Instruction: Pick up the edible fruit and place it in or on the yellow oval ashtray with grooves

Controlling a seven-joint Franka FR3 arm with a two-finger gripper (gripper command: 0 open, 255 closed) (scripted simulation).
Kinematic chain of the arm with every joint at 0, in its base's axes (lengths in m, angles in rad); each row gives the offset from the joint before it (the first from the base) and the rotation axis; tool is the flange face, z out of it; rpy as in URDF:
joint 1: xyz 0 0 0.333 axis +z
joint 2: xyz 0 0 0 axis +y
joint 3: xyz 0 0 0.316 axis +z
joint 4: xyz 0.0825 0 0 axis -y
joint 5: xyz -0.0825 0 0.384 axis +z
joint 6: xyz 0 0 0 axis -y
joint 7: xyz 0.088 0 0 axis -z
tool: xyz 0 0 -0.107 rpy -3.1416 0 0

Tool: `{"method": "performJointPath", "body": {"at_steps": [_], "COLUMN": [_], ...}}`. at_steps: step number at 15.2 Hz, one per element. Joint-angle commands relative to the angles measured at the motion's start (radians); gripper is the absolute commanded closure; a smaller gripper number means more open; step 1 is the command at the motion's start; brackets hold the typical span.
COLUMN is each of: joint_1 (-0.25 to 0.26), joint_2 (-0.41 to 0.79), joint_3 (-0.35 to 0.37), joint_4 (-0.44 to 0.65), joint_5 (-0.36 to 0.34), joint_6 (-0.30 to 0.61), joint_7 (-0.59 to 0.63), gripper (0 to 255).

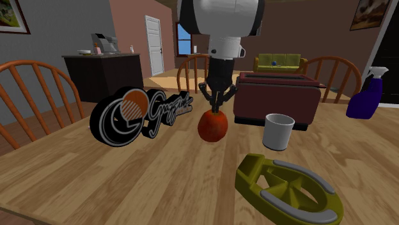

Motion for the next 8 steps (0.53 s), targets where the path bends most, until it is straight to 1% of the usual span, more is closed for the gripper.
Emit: {"method": "performJointPath", "body": {"at_steps": [1, 8], "joint_1": [-0.001, -0.001], "joint_2": [-0.006, -0.032], "joint_3": [-0.001, -0.002], "joint_4": [0.023, 0.086], "joint_5": [-0.002, -0.007], "joint_6": [-0.03, -0.118], "joint_7": [0.002, 0.011], "gripper": [255, 255]}}
